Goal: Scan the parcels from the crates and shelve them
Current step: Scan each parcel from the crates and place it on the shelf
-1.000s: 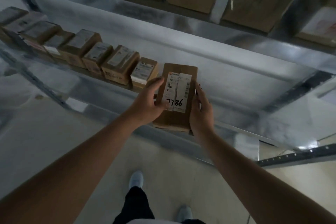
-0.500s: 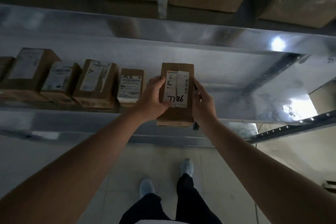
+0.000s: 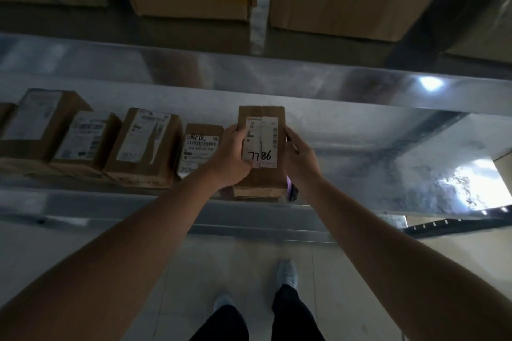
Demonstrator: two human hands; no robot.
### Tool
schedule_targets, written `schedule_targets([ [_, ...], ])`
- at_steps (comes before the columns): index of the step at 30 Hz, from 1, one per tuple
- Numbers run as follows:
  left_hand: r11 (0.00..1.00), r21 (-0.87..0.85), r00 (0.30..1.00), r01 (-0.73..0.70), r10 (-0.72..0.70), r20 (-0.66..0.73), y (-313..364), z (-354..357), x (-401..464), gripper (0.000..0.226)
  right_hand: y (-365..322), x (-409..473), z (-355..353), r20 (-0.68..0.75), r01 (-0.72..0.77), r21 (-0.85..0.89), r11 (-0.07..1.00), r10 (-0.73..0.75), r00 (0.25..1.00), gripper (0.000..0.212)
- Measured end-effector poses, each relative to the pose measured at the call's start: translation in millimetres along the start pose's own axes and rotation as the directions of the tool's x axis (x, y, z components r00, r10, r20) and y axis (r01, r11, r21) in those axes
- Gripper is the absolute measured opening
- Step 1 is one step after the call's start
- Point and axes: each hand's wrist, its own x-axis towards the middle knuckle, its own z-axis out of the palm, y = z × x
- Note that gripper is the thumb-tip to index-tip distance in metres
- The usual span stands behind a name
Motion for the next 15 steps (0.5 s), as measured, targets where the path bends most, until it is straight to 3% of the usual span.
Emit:
schedule_targets([
  [5, 0.999, 0.015, 0.999, 0.032, -0.032, 0.004, -8.0, 0.9, 9.9, 0.082, -0.5, 12.7, 10.9, 0.006, -0.021, 0.017, 1.0, 0.021, 1.0, 0.041],
  [10, 0.997, 0.055, 0.998, 0.059, -0.059, 0.002, -18.8, 6.4, 20.1, 0.094, 0.0, 21.2, 21.1, -0.002, -0.008, 0.002, 1.0, 0.008, 1.0, 0.04],
  [15, 0.99, 0.126, 0.997, 0.064, -0.068, 0.023, -12.0, 8.6, 19.8, 0.1, 1.5, 15.3, 21.2, -0.067, 0.079, -0.092, 0.993, -0.085, 0.994, 0.038],
])
